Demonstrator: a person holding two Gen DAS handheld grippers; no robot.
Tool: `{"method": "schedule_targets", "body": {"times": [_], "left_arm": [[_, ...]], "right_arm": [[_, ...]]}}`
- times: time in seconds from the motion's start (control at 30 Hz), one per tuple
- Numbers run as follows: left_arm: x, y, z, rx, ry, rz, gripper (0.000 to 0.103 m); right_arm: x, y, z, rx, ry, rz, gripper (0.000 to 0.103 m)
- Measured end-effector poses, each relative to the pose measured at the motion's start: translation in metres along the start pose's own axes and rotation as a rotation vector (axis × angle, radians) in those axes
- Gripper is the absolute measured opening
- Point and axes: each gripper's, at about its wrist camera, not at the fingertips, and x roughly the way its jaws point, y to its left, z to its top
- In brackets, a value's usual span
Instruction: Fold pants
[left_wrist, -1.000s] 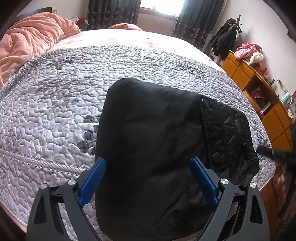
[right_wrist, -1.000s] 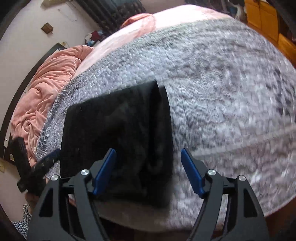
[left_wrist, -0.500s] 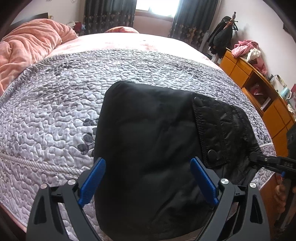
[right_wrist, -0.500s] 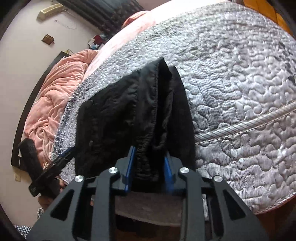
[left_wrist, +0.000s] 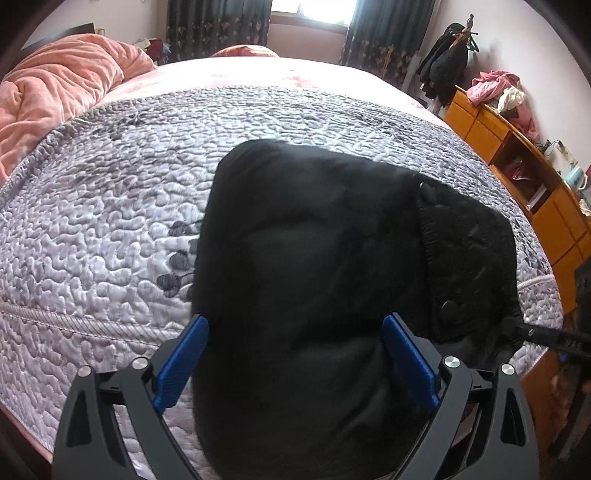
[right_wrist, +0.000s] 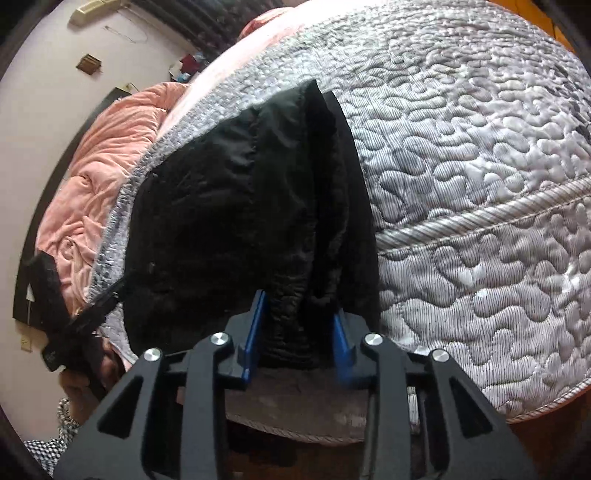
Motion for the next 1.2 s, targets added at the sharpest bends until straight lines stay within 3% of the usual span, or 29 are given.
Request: {"method": "schedule_targets", "body": {"times": [0.07,0.13,0.23,0.53,0.87,1.2], "left_arm": [[-0.003,0.016,-0.001,-0.035,0.009,-0.019,0.096],[-0.005,0.030,-0.001,-0.073,0.029,-0.052,0.096],[-0.008,0.054,-0.002,-0.128,0.064,-0.106,0.096],[0.004,0.082,-0.007,-0.213,0.158,-0.241,0.096],[0.021,0.080,0.005,-0.151,0.203,-0.319,0.096],[0.060,0.069,0.032,-0.102,0.290,-0.482,0.100]], "right_arm": [[-0.009,0.004,0.000,-0.038,-0.021,-0.016,0.044],[-0.021,0.006,0.001,-0.075,-0.051,-0.041,0.058],[-0.038,-0.002,0.006,-0.065,-0.088,-0.001,0.070],[-0.025,-0.037,0.020,0.072,-0.063,0.198,0.076],[0.015,-0.056,0.035,0.095,0.014,0.355,0.080],[0.040,-0.081,0.050,0.125,0.141,0.507,0.080]]}}
